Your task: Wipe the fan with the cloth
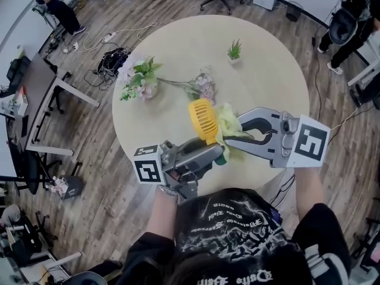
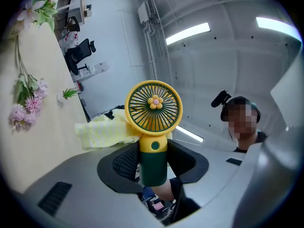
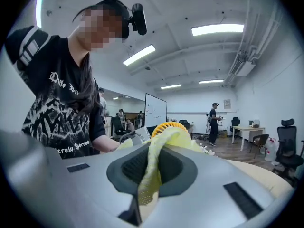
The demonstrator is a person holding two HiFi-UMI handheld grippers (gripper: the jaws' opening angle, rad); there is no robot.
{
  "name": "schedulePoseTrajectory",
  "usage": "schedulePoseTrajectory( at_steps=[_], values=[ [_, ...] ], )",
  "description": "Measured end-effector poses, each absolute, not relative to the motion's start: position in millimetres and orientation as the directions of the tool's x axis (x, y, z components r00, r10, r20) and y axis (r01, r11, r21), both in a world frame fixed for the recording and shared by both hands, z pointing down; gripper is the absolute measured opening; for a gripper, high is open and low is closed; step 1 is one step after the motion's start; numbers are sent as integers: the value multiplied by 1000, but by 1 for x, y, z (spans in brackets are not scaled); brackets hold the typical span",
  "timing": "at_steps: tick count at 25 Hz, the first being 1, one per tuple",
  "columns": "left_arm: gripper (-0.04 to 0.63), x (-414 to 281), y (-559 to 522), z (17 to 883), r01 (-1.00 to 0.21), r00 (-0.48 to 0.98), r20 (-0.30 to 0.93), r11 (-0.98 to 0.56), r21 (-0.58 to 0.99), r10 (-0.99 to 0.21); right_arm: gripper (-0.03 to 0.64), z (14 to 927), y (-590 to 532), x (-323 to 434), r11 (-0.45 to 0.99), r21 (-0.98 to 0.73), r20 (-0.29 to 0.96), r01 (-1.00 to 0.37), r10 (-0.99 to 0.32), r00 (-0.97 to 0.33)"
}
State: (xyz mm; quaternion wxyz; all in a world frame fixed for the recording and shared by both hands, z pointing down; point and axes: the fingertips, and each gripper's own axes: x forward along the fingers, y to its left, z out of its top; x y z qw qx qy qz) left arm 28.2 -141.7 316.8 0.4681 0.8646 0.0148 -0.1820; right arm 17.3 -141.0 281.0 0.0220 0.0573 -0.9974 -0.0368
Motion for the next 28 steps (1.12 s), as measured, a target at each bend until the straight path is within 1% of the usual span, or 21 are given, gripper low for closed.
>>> schedulePoseTrajectory(
  at_steps=[4,6,8,11,13,17,20,23,25,28],
  values=[
    [195,25,-136,307,234,929,-354,-571,787,-107,37,275,-144,24,993,-53,-51,-104,-107,-993],
    [195,25,-129,304,242,934,-347,-574,783,-80,37,266,-146,26,987,-110,-110,-118,-130,-985],
    [195,27,-121,309,229,943,-324,-566,792,-72,37,260,-148,25,979,-130,-148,-157,-176,-973],
    [195,42,-110,327,155,973,-226,-576,802,-52,37,260,-155,28,964,-146,-168,-222,-246,-955],
    [195,56,-102,333,125,985,-169,-603,788,-17,37,263,-159,29,959,-160,-178,-233,-261,-949],
    [193,72,-93,335,135,988,-153,-624,770,25,37,284,-164,16,950,-167,-131,-262,-285,-949],
    [193,71,-96,339,115,991,-132,-624,773,19,37,294,-183,21,924,-219,-129,-314,-346,-929],
    [193,65,-101,347,66,996,-89,-624,779,-6,37,304,-204,40,874,-245,-102,-419,-453,-885],
    [193,60,-107,358,18,998,-53,-608,793,-41,37,306,-212,55,838,-269,-115,-475,-517,-848],
    [193,47,-120,386,-89,993,31,-566,820,-111,37,308,-216,79,791,-295,-141,-537,-591,-794]
  ],
)
